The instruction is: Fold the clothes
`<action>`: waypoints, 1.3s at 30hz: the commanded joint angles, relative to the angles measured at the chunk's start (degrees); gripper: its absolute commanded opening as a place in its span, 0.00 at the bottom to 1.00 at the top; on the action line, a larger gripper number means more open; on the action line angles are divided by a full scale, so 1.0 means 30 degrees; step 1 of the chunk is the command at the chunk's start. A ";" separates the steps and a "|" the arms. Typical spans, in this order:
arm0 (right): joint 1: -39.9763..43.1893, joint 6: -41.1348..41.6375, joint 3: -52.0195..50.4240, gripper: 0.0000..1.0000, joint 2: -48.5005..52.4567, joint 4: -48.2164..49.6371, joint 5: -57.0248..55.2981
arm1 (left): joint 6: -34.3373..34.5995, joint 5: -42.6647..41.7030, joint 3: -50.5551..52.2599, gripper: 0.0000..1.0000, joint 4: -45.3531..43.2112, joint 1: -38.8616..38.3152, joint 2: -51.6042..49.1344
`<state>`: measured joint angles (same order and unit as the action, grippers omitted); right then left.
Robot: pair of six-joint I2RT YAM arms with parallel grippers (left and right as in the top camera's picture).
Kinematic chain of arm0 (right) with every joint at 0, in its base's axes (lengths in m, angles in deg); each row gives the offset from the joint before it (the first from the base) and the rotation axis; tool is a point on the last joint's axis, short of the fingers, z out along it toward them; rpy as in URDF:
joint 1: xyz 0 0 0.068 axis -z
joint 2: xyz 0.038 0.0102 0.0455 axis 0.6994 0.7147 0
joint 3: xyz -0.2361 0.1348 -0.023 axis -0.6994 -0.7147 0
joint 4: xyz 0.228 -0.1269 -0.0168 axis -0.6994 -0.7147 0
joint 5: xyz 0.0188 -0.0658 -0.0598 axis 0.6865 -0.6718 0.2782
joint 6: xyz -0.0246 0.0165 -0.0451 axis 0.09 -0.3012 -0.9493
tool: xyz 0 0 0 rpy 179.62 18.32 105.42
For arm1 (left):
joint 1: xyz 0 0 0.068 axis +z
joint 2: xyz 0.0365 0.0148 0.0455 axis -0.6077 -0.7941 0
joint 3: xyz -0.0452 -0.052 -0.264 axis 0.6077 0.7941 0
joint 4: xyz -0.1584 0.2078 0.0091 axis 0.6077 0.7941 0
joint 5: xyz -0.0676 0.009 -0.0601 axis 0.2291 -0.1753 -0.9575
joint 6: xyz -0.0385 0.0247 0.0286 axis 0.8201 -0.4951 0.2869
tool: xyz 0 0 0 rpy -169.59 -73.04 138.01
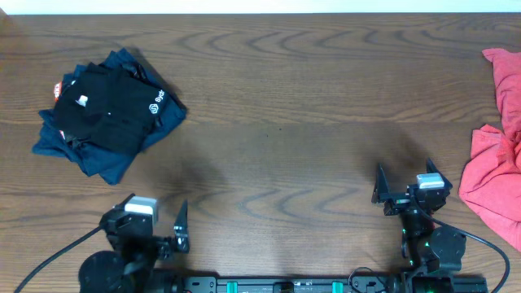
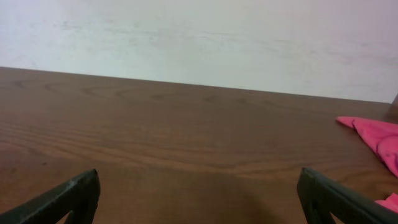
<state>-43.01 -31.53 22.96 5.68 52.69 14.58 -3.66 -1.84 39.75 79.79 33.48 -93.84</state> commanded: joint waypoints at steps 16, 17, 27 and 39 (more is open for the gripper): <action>-0.0226 -0.0291 -0.0022 0.99 -0.0102 -0.0058 -0.0095 | -0.0219 0.0277 1.1591 0.98 -1.6130 0.0743 0.1552; -0.0226 -0.0284 -0.0022 0.99 -0.0102 -0.0058 -0.0087 | -0.0102 0.0270 1.1701 0.98 -1.5956 0.0736 0.1559; -0.0226 -0.0284 -0.0022 0.99 -0.0102 -0.0058 -0.0087 | -0.0109 0.0299 1.1708 0.98 -1.4600 0.0736 0.1508; -0.0226 -0.0291 -0.0022 0.99 -0.0102 -0.0066 -0.0095 | -0.0109 0.0299 1.1708 0.98 -1.4600 0.0736 0.1508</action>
